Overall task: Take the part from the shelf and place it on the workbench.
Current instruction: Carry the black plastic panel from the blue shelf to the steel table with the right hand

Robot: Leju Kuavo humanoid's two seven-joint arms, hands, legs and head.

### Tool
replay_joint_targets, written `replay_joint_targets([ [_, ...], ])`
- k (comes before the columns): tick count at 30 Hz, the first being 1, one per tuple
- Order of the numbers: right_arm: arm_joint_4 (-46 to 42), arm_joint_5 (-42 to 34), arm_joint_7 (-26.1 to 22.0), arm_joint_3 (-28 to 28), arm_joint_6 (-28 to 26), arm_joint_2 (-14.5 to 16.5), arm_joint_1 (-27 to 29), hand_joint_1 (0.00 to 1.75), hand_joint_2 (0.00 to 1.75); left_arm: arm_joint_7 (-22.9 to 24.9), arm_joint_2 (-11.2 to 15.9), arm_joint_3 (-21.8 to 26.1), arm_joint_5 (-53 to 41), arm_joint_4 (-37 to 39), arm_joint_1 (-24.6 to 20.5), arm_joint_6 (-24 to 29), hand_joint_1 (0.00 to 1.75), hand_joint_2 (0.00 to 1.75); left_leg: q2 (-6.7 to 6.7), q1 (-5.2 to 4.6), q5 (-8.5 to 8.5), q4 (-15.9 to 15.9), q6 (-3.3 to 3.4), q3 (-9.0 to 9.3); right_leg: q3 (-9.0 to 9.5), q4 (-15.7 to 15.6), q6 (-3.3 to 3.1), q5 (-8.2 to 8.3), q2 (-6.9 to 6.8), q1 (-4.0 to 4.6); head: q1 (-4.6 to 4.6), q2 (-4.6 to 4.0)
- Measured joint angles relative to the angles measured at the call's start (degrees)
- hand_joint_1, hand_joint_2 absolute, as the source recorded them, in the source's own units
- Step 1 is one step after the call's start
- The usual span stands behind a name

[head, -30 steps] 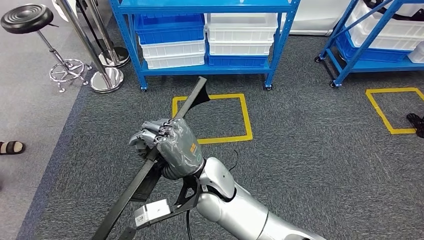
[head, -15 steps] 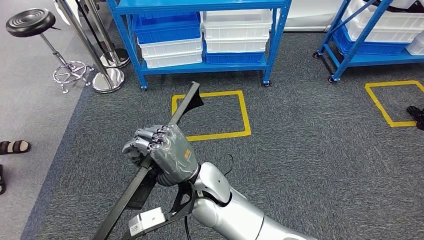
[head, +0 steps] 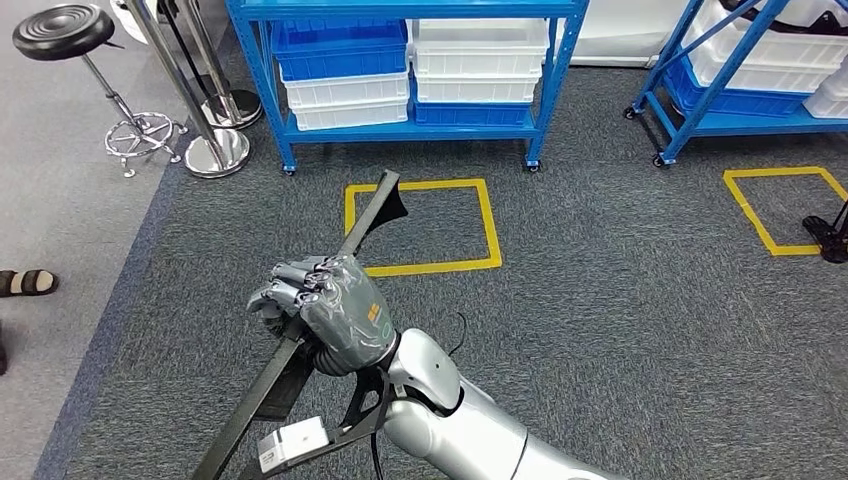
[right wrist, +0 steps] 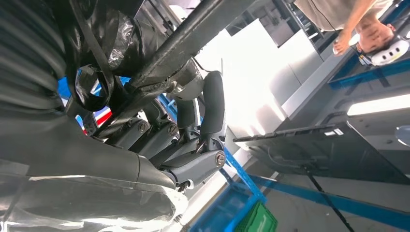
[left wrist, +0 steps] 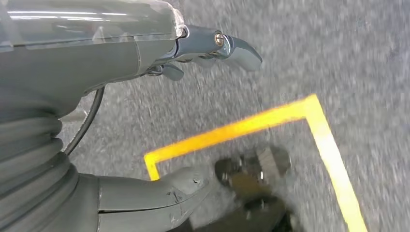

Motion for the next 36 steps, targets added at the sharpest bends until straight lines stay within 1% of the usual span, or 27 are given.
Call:
replay_joint_targets([
  [1, 0.01, 0.08, 0.01, 0.01, -0.01, 0.01, -0.04, 1.75, 1.75, 0.04, -0.16, -0.04, -0.07, 0.0, -0.08, 0.08, 0.0, 1.75, -0.01, -0.09, 0.02, 0.26, -0.27, -0.23, 1.33, -2.76, -0.2, 0.78, 0.01, 0.1, -0.01, -0.01],
  [2, 0.02, 0.16, 0.01, 0.01, -0.01, 0.01, -0.06, 1.75, 1.75, 0.08, -0.28, -0.09, -0.15, 0.0, -0.15, 0.15, 0.0, 1.75, 0.0, -0.17, 0.1, 0.43, -0.62, -0.49, 1.89, -4.25, -0.4, 1.0, 0.05, 0.26, -0.01, 0.0],
  [3, 0.04, 0.22, 0.02, 0.01, 0.0, -0.01, -0.06, 1.75, 1.75, 0.1, -0.4, -0.13, -0.2, 0.0, -0.21, 0.2, 0.0, 1.75, 0.03, -0.21, 0.25, 0.49, -1.03, -0.71, 1.84, -4.64, -0.58, 0.92, 0.11, 0.46, -0.02, 0.0],
  [5, 0.1, 0.37, 0.05, 0.01, 0.0, -0.05, -0.05, 1.75, 1.75, 0.14, -0.52, -0.19, -0.26, 0.0, -0.25, 0.23, 0.0, 1.75, 0.05, -0.07, 0.4, 0.54, -1.71, -0.98, 1.58, -5.01, -1.2, 1.42, 0.19, 0.34, -0.02, 0.0],
  [6, 0.12, 0.45, 0.09, 0.01, 0.0, -0.06, -0.07, 1.75, 1.75, 0.17, -0.57, -0.22, -0.31, 0.01, -0.27, 0.23, 0.0, 1.75, 0.03, 0.0, -0.22, 1.21, -2.0, -1.34, 1.54, -5.28, -1.55, 1.74, 0.17, 0.18, -0.03, 0.01],
  [7, 0.13, 0.54, 0.14, 0.01, 0.0, -0.05, -0.1, 1.75, 1.75, 0.21, -0.61, -0.27, -0.38, 0.01, -0.29, 0.23, 0.0, 1.75, -0.02, 0.07, -1.5, 2.89, -2.26, -2.09, 1.49, -5.53, -1.86, 2.04, 0.11, -0.02, -0.03, 0.0],
  [8, 0.13, 0.58, 0.19, 0.01, 0.01, -0.05, -0.1, 1.75, 1.75, 0.26, -0.64, -0.33, -0.46, 0.01, -0.3, 0.23, 0.0, 1.75, -0.06, 0.18, -3.4, 5.81, -2.5, -3.33, 1.37, -5.64, -2.07, 2.25, 0.04, -0.08, -0.03, 0.0],
  [10, 0.16, 0.6, 0.33, 0.01, 0.03, -0.13, 0.0, 1.75, 1.75, 0.41, -0.7, -0.42, -0.62, 0.01, -0.26, 0.24, 0.0, 1.75, -0.07, 0.27, -7.01, 13.08, -2.92, -6.25, 0.97, -5.55, -2.31, 2.46, -0.01, 0.01, -0.02, 0.0],
  [11, 0.17, 0.55, 0.4, 0.01, 0.07, -0.19, 0.09, 1.75, 1.75, 0.48, -0.71, -0.43, -0.68, 0.01, -0.22, 0.23, 0.0, 1.75, -0.07, 0.29, -7.68, 15.43, -3.03, -7.05, 0.8, -5.45, -2.34, 2.51, -0.02, 0.06, -0.02, 0.0],
  [12, 0.19, 0.49, 0.47, 0.01, 0.11, -0.24, 0.17, 1.75, 1.75, 0.54, -0.71, -0.44, -0.73, 0.01, -0.2, 0.23, 0.0, 1.75, -0.07, 0.3, -7.24, 15.65, -3.06, -6.85, 0.69, -5.34, -2.34, 2.54, -0.01, 0.09, -0.02, 0.0],
  [13, 0.18, 0.44, 0.51, 0.01, 0.15, -0.27, 0.2, 1.75, 1.75, 0.56, -0.71, -0.45, -0.75, 0.0, -0.21, 0.24, 0.0, 1.75, -0.07, 0.3, -5.83, 13.63, -2.99, -5.55, 0.65, -5.22, -2.32, 2.55, 0.02, 0.1, -0.02, 0.0],
  [15, 0.15, 0.39, 0.53, 0.01, 0.19, -0.28, 0.18, 1.75, 1.75, 0.56, -0.71, -0.48, -0.75, 0.0, -0.31, 0.25, 0.0, 1.75, -0.11, 0.24, -2.54, 6.02, -2.61, -1.31, 0.62, -5.02, -2.15, 2.53, 0.08, 0.17, -0.02, 0.0],
  [16, 0.13, 0.39, 0.53, 0.0, 0.2, -0.28, 0.16, 1.75, 1.75, 0.56, -0.72, -0.49, -0.75, 0.0, -0.39, 0.26, 0.0, 1.75, -0.16, 0.12, -1.67, 2.78, -2.36, 0.31, 0.46, -4.91, -1.92, 2.58, 0.16, 0.25, -0.03, 0.0],
  [17, 0.12, 0.39, 0.52, 0.0, 0.23, -0.28, 0.14, 1.75, 1.75, 0.56, -0.74, -0.5, -0.75, 0.0, -0.43, 0.27, 0.0, 1.75, -0.2, -0.02, -1.38, 0.93, -2.09, 1.14, 0.24, -4.85, -1.61, 2.69, 0.23, 0.31, -0.02, -0.01],
  [20, 0.08, 0.17, 0.52, 0.0, 0.45, -0.31, 0.19, 1.75, 1.75, 0.56, -0.9, -0.55, -0.8, 0.01, -0.34, 0.32, 0.0, 1.75, -0.05, -0.13, -1.19, 0.0, -1.25, 1.14, -0.26, -4.79, -0.63, 3.0, 0.47, 0.31, -0.01, -0.02],
  [22, -0.13, -0.16, 0.52, 0.01, 0.54, -0.39, 0.19, 1.75, 1.75, 0.56, -1.06, -0.61, -0.85, 0.01, -0.41, 0.33, 0.0, 1.75, 0.39, 0.13, -0.7, -0.57, -0.41, 1.18, -1.14, -2.82, -0.09, 1.46, 0.5, 0.3, -0.01, -0.02],
  [23, -0.25, -0.3, 0.52, 0.01, 0.54, -0.46, 0.21, 1.75, 1.75, 0.56, -1.12, -0.66, -0.86, 0.01, -0.5, 0.34, 0.0, 1.75, 0.67, 0.24, -0.51, -0.76, -0.04, 1.17, -2.29, -0.27, 0.14, -0.17, 0.47, 0.25, -0.01, -0.02],
  [25, -0.36, -0.44, 0.52, 0.01, 0.55, -0.7, 0.4, 1.75, 1.75, 0.57, -1.12, -0.77, -0.86, 0.0, -0.63, 0.36, 0.0, 1.75, 1.21, 0.13, -0.4, -0.76, 0.25, 0.94, -5.65, 6.89, 0.43, -3.61, 0.44, 0.12, -0.01, -0.01],
  [26, -0.36, -0.46, 0.53, 0.01, 0.55, -0.86, 0.56, 1.75, 1.75, 0.58, -1.12, -0.82, -0.86, 0.0, -0.66, 0.37, 0.0, 1.75, 1.53, 0.1, -0.4, -0.69, 0.28, 0.85, -6.92, 9.6, 0.52, -4.39, 0.42, 0.07, 0.0, -0.01],
  [27, -0.36, -0.47, 0.53, 0.01, 0.56, -1.04, 0.7, 1.75, 1.75, 0.59, -1.12, -0.86, -0.86, 0.0, -0.67, 0.38, 0.0, 1.75, 1.88, 0.09, -0.41, -0.59, 0.29, 0.78, -7.28, 10.45, 0.56, -4.1, 0.35, 0.05, -0.01, -0.01],
  [28, -0.37, -0.48, 0.53, 0.01, 0.57, -1.17, 0.78, 1.75, 1.75, 0.6, -1.14, -0.89, -0.86, 0.0, -0.69, 0.38, 0.0, 1.75, 2.26, 0.09, -0.46, -0.45, 0.26, 0.74, -6.54, 9.08, 0.52, -2.79, 0.18, 0.04, -0.01, -0.01],
  [29, -0.4, -0.48, 0.53, 0.01, 0.57, -1.26, 0.8, 1.75, 1.75, 0.6, -1.16, -0.91, -0.86, 0.01, -0.71, 0.38, 0.0, 1.75, 2.63, 0.09, -0.54, -0.28, 0.2, 0.74, -4.83, 5.84, 0.39, -0.86, -0.3, 0.06, -0.01, -0.01],
  [30, -0.5, -0.49, 0.52, 0.01, 0.58, -1.31, 0.78, 1.75, 1.75, 0.6, -1.2, -0.94, -0.86, 0.01, -0.74, 0.37, 0.0, 1.75, 2.96, 0.05, -0.65, -0.11, 0.07, 0.72, -2.82, 1.9, 0.18, 0.76, -1.37, 0.19, -0.01, 0.0],
  [32, -0.78, -0.49, 0.52, 0.01, 0.6, -1.29, 0.75, 1.75, 1.75, 0.59, -1.27, -0.99, -0.86, 0.01, -0.79, 0.37, 0.0, 1.75, 3.67, -0.22, -0.92, 0.31, -0.41, 0.61, -0.27, -3.56, -0.33, 2.41, -3.03, 0.63, -0.02, -0.01],
  [33, -0.9, -0.49, 0.51, 0.01, 0.62, -1.3, 0.75, 1.75, 1.75, 0.6, -1.28, -1.01, -0.86, 0.01, -0.79, 0.38, 0.0, 1.75, 4.1, -0.36, -0.98, 0.41, -0.7, 0.58, -0.01, -4.46, -0.57, 2.42, -3.27, 0.85, -0.03, -0.01],
  [35, -1.04, -0.48, 0.52, 0.01, 0.67, -1.33, 0.76, 1.75, 1.75, 0.6, -1.3, -1.07, -0.86, 0.02, -0.88, 0.41, 0.0, 1.75, 4.98, -0.41, -1.06, 0.42, -1.29, 0.59, -0.22, -4.68, -1.13, 2.75, -2.18, 0.87, -0.02, 0.0],
  [36, -1.13, -0.47, 0.52, 0.01, 0.67, -1.36, 0.76, 1.75, 1.75, 0.61, -1.3, -1.13, -0.86, 0.02, -0.97, 0.42, 0.0, 1.75, 4.62, -0.32, -1.49, 0.74, -1.63, 0.5, -0.29, -4.82, -1.47, 2.97, -1.64, 0.76, -0.02, 0.0],
])
